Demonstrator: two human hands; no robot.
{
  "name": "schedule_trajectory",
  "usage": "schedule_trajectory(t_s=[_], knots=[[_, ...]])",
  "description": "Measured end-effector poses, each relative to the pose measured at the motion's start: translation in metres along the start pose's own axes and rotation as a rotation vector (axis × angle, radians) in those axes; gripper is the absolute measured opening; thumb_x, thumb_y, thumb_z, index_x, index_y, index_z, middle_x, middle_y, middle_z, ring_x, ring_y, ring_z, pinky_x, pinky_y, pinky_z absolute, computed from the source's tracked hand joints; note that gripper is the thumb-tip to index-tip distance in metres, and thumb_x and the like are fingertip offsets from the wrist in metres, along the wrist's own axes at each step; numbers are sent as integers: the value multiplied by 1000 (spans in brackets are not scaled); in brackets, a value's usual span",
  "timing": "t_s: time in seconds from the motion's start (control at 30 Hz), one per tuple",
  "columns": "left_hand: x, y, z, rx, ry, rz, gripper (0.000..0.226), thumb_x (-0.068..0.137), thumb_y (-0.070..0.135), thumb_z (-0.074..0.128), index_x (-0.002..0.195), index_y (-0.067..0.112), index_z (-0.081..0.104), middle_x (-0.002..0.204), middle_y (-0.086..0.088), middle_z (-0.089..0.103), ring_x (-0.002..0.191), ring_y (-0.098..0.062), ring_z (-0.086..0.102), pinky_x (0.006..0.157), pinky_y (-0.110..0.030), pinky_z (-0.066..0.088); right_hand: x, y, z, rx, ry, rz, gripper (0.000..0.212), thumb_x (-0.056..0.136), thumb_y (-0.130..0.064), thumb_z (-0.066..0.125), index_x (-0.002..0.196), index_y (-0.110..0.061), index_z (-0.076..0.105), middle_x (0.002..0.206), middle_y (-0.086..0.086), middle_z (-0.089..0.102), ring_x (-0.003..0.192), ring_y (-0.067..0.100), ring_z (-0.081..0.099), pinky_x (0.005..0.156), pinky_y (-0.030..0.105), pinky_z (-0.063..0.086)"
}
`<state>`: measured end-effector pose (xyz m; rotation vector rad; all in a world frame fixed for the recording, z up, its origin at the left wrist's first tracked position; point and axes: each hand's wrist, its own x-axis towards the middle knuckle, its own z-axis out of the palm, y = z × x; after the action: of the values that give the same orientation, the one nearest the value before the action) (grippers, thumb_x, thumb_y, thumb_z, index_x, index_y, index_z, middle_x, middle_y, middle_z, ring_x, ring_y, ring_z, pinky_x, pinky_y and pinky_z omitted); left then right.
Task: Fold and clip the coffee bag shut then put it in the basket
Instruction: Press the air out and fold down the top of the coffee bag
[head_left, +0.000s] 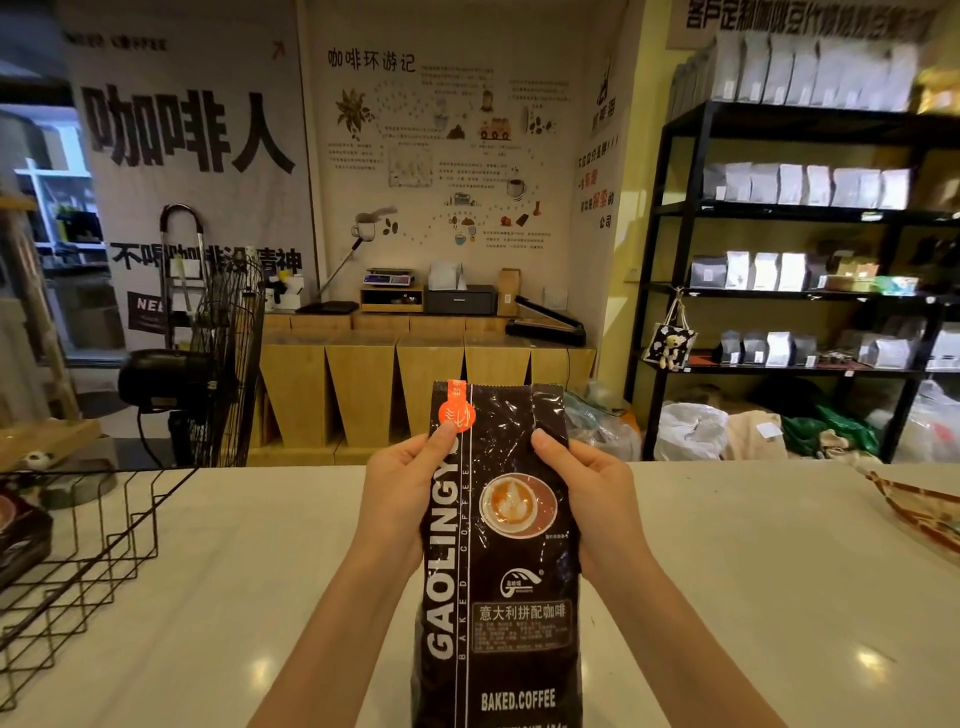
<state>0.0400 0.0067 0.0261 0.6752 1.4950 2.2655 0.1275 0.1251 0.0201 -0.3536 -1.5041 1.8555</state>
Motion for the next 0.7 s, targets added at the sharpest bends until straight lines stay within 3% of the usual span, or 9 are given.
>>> schedule_trajectory(t_s=[0.27,0.47,0.7], knots=[[-2,-2,2,16,37,11,21,83,27,57,76,12,70,71,-5,75,69,-21,71,68,-35,55,-2,-4,-1,1,-36,-1,9,78,-18,67,72,-13,72,72,10,75,66,25,70,66,36,57],[-4,8,4,50,-32,73,14,78,23,61,74,13,70,68,-3,75,65,-17,70,69,-34,55,5,-19,0,-46,-78,-61,12,78,-25,67,72,-16,72,74,5,76,69,20,71,65,29,56],[-3,9,11,32,-33,152,7,78,24,63,80,21,69,77,-5,76,74,-21,72,64,-32,57,7,-13,6,-78,3,-113,16,80,-25,65,75,-12,72,81,16,75,74,26,72,67,33,58]])
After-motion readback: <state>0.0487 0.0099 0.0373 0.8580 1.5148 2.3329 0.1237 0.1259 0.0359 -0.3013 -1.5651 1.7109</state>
